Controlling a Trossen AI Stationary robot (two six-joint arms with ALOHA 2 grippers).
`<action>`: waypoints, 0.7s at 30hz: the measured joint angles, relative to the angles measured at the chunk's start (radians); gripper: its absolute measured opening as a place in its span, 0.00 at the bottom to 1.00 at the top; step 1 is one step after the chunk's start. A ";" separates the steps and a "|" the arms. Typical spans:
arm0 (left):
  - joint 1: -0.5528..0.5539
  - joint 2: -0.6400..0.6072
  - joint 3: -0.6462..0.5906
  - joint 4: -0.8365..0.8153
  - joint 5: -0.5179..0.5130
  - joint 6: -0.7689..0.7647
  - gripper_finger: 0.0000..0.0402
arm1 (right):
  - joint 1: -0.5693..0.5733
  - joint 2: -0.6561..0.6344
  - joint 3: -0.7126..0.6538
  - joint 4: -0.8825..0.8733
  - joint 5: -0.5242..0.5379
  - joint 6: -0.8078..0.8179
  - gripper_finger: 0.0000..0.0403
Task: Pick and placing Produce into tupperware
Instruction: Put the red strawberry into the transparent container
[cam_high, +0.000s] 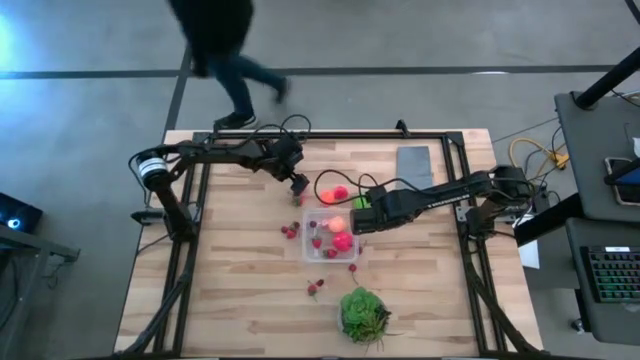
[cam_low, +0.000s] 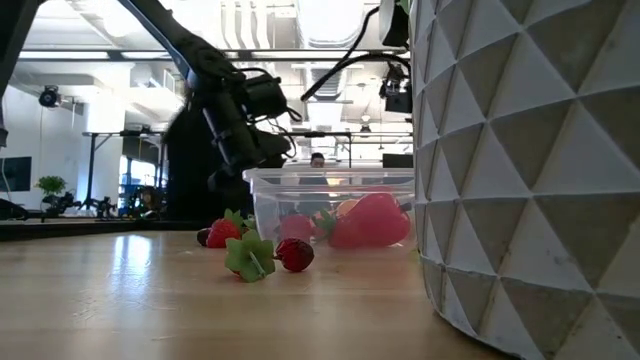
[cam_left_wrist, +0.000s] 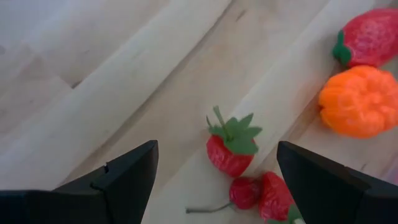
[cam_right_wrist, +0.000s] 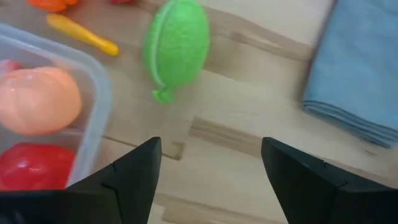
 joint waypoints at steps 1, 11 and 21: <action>0.000 0.001 0.003 0.001 0.000 -0.001 0.78 | 0.000 -0.002 -0.003 -0.016 -0.001 0.000 0.66; -0.027 0.001 -0.010 -0.012 0.046 -0.072 0.78 | 0.004 -0.003 -0.031 -0.056 -0.057 0.008 0.66; -0.076 0.040 -0.010 0.003 -0.001 -0.079 0.78 | 0.004 -0.003 -0.034 -0.053 -0.060 0.001 0.65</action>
